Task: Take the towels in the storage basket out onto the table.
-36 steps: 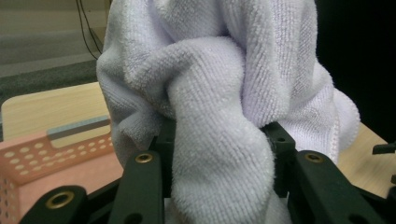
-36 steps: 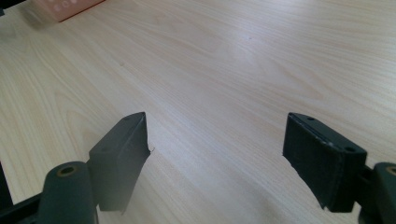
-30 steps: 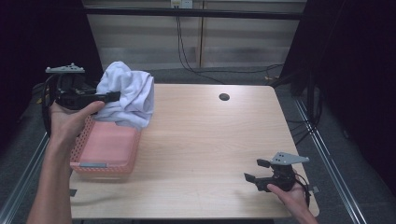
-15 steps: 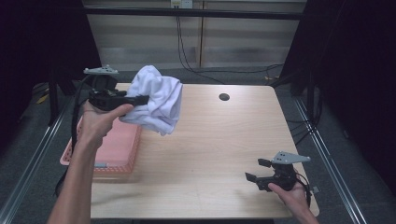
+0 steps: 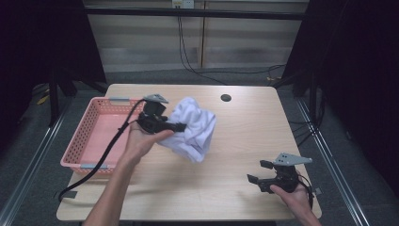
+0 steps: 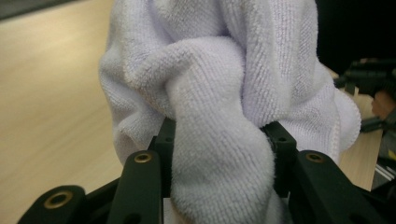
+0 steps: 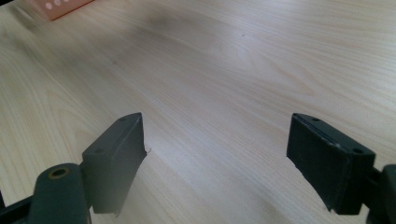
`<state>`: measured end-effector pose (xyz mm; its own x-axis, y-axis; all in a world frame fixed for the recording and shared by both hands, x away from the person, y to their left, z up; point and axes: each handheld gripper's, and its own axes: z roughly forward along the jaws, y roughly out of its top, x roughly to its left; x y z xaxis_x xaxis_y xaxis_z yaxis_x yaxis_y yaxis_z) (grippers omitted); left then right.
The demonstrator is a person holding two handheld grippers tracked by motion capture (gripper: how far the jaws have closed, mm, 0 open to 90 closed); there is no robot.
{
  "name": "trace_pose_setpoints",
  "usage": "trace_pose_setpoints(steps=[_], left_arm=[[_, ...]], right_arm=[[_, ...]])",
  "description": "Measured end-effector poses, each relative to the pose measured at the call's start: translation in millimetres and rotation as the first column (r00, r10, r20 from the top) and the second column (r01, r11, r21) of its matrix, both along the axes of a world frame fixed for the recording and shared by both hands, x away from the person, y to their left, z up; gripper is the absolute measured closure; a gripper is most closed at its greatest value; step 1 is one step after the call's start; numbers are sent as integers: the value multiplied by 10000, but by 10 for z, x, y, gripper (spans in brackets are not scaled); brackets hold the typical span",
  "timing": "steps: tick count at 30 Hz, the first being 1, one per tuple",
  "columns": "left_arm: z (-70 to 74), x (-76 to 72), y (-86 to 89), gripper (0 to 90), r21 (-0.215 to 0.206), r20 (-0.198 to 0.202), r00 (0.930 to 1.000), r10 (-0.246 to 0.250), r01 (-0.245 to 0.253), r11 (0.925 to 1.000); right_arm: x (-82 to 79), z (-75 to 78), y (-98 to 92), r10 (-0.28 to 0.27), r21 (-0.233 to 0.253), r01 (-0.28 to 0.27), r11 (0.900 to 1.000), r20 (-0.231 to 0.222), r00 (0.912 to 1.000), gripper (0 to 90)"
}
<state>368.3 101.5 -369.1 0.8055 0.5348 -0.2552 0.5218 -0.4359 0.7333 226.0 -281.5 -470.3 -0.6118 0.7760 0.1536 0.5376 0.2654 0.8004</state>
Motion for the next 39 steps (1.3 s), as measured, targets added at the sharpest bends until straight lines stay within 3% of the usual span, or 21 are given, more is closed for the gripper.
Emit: trace_pose_setpoints(steps=[4, 7, 9, 11, 14, 17, 20, 24, 29, 34, 36, 37, 38, 39], left_arm=[[-323, -47, -244, 590, 548, -226, 9990, -389, 401, 9977], [-577, -95, -362, 590, 827, -551, 9981, -285, 330, 9960], [-733, -142, -446, 588, 1116, -665, 9962, -557, 629, 9918], [-814, -177, -493, 572, 1226, -589, 9955, -741, 809, 9892], [-892, -210, -534, 471, 1196, -325, 9967, -746, 780, 9898], [-901, -204, -543, 365, 1023, -329, 9957, -870, 899, 9907], [-828, -163, -496, 279, 672, -671, 9933, -936, 981, 9929], [-655, -144, -413, 221, 920, -288, 9966, -771, 795, 9926], [-429, -186, -261, 183, 443, 183, 9991, -375, 366, 9983], [-367, -412, 17, 280, -314, 314, 9994, 127, -117, 9994], [-381, -491, 73, 358, -239, 334, 9993, 159, -151, 9996], [-431, -663, 181, 363, -170, 590, 9980, 226, -216, 9996], [-466, -736, 242, 394, -293, 481, 9986, 216, -202, 9994], [-498, -812, 294, 476, -344, 610, 9978, 259, -238, 9991]], right_arm=[[2, -3, -3, -89, -1, 89, 10000, -15, 10000, 182], [2, -5, -6, -209, -137, 209, 9997, 34, 9998, 209], [3, -8, -5, -282, -259, 283, 9993, 42, 9996, 201], [3, -12, 3, -274, -208, 275, 9994, 17, 9996, 196], [-5, -17, 26, -212, -253, 211, 9995, -16, 9998, 193], [1, -25, 67, -59, -290, 59, 9996, -10, 10000, 188], [14, 3, 119, 126, -320, -123, 9994, 72, 9999, 182], [58, 100, 197, 229, -388, -214, 9990, 385, 9990, 184], [189, 239, 374, 629, -289, -610, 9977, 719, 9954, 183], [398, 372, 604, 1303, 119, -1314, 9913, 726, 9888, 181], [487, 404, 729, 1582, 214, -1602, 9868, 753, 9845, 207], [524, 420, 796, 1671, 222, -1692, 9853, 768, 9829, 215], [559, 435, 864, 1813, 271, -1841, 9825, 833, 9799, 260], [592, 448, 930, 2032, 274, -2063, 9781, 878, 9752, 292]])
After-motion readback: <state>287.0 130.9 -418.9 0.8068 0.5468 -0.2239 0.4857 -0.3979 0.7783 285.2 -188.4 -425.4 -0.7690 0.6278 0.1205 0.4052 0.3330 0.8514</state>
